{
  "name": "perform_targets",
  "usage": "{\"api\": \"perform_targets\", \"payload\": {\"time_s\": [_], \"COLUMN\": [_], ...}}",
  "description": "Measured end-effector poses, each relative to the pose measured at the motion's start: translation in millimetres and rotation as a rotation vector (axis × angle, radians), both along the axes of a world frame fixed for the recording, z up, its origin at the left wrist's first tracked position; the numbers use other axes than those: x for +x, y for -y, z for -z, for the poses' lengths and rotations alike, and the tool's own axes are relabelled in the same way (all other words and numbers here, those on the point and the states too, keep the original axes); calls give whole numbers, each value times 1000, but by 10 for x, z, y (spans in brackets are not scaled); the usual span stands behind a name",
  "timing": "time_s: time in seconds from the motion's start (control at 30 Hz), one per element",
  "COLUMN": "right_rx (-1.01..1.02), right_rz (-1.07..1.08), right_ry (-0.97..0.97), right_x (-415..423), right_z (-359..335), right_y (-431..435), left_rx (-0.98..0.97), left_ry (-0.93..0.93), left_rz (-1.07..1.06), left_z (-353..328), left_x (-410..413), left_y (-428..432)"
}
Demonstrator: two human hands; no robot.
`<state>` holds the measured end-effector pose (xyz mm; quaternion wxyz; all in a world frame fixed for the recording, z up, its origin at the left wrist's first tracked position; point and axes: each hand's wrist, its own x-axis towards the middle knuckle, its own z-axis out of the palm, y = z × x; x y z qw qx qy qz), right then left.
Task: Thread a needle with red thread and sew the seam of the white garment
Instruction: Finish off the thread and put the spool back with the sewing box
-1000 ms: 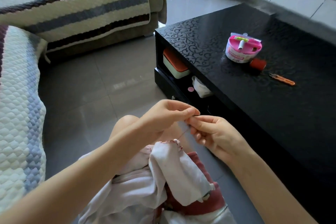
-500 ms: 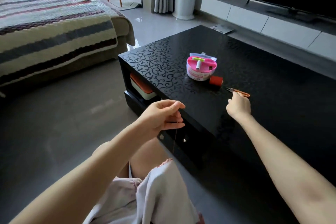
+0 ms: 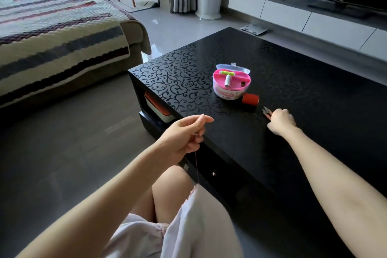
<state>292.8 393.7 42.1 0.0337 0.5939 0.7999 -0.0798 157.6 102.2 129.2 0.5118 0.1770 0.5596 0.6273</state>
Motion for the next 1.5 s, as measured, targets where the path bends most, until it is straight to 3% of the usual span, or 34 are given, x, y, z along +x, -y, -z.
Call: {"api": "perform_targets", "payload": {"time_s": [0.13, 0.23, 0.4, 0.53, 0.7, 0.83, 1.13, 1.5], "right_rx": [-42, -128, -579, -674, -563, -498, -712, -812], "right_rz": [71, -45, -304, -532, -673, -727, -722, -692], "right_ry": [-300, -558, -959, -898, -664, -604, -671, -711], "right_x": [40, 91, 168, 238, 141, 42, -72, -82], "right_z": [-135, -231, -506, -636, -672, -740, -716, -779], "right_y": [369, 820, 1806, 2437, 2751, 2808, 2784, 2736], "left_rx": [30, 69, 123, 120, 110, 113, 135, 139], "left_ry": [-29, -31, 8, -37, -79, -88, -76, -78], "left_rz": [-31, -58, -116, -117, -104, -115, -91, -58], "left_z": [-61, -100, -214, -247, -242, -282, -317, -356], "left_x": [-45, -106, -230, -303, -365, -389, -414, -418], "left_y": [3, 61, 322, 607, 822, 898, 888, 807]}}
